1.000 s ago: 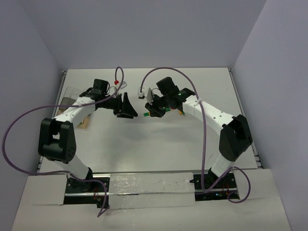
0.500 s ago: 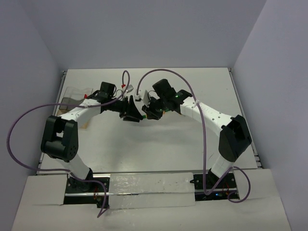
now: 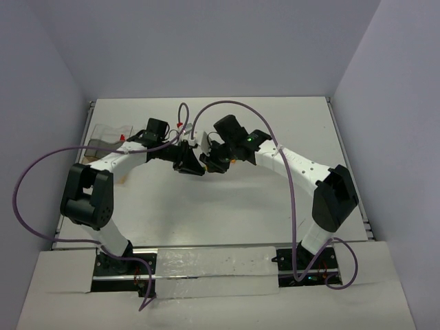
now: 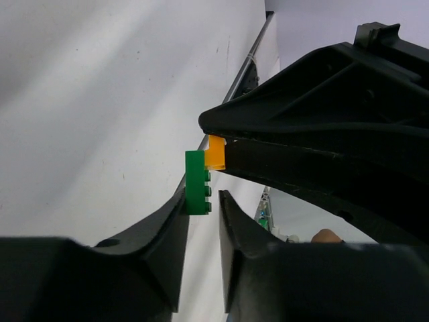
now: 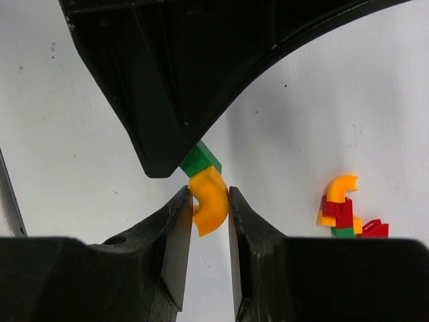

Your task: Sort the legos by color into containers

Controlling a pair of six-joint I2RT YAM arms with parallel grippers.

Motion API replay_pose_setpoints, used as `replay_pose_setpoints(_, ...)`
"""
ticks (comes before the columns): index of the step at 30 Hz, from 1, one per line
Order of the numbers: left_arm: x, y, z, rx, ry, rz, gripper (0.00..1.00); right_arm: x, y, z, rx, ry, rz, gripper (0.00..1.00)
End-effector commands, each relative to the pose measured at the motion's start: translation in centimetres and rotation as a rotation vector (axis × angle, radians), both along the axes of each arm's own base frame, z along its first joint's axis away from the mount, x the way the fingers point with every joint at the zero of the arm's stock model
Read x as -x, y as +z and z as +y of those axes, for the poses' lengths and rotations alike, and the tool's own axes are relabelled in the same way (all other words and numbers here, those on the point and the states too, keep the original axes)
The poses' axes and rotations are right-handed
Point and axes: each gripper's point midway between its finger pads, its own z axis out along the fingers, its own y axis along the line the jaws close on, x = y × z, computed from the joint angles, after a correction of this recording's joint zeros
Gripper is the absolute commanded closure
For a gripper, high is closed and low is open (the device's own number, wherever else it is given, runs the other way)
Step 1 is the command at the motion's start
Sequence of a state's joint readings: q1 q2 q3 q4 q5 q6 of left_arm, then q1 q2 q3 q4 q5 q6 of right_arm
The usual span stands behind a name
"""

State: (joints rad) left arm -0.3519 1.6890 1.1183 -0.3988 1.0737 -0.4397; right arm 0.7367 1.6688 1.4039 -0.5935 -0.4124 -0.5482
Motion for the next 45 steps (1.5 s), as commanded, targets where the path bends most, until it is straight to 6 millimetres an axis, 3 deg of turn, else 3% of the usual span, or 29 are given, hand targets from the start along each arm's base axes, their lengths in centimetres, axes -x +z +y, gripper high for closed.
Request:
replay_pose_setpoints(1,-0.5,0.5,-0.4,0.023,-0.016,-0.043,0.77,-0.2,2.1,0.9,-0.017,0.031,-0.059,0.95)
replay_pose_setpoints(7,-0.1,-0.2,-0.2,0.008,-0.018,-0.036,0.98,-0.3,2.3,0.9,-0.012,0.029,-0.071,0.95)
replay_pose_setpoints(15,0.0,-1.6,1.5,-0.038,0.045,-0.030,1.00,-0.5,4.5,1.1,-0.057,0.018,-0.102,0.96)
replay_pose_setpoints(24,-3.9,-2.4,6.5,-0.242,0.273,-0.150,1.00,-0.4,6.3,1.4,-0.098,0.010,-0.111,0.98)
replay_pose_setpoints(31,-6.8,-1.5,13.6,-0.360,0.479,-0.226,1.00,-0.4,7.2,1.9,-0.133,-0.006,-0.097,0.98)
replay_pose_setpoints(34,-8.0,-0.7,17.6,-0.419,0.560,-0.254,1.00,-0.5,7.3,2.1,-0.144,-0.015,-0.092,0.99)
replay_pose_setpoints(38,-9.3,-0.1,25.0,-0.596,0.670,-0.303,1.00,-1.0,7.2,2.6,-0.167,-0.037,-0.091,0.99)
replay_pose_setpoints(42,-10.0,0.9,30.9,-0.733,0.734,-0.348,1.00,-1.5,7.2,3.0,-0.175,-0.055,-0.093,0.99)
replay_pose_setpoints(45,-10.1,1.3,33.6,-0.820,0.744,-0.379,1.00,-1.8,7.0,3.0,-0.175,-0.069,-0.093,0.99)
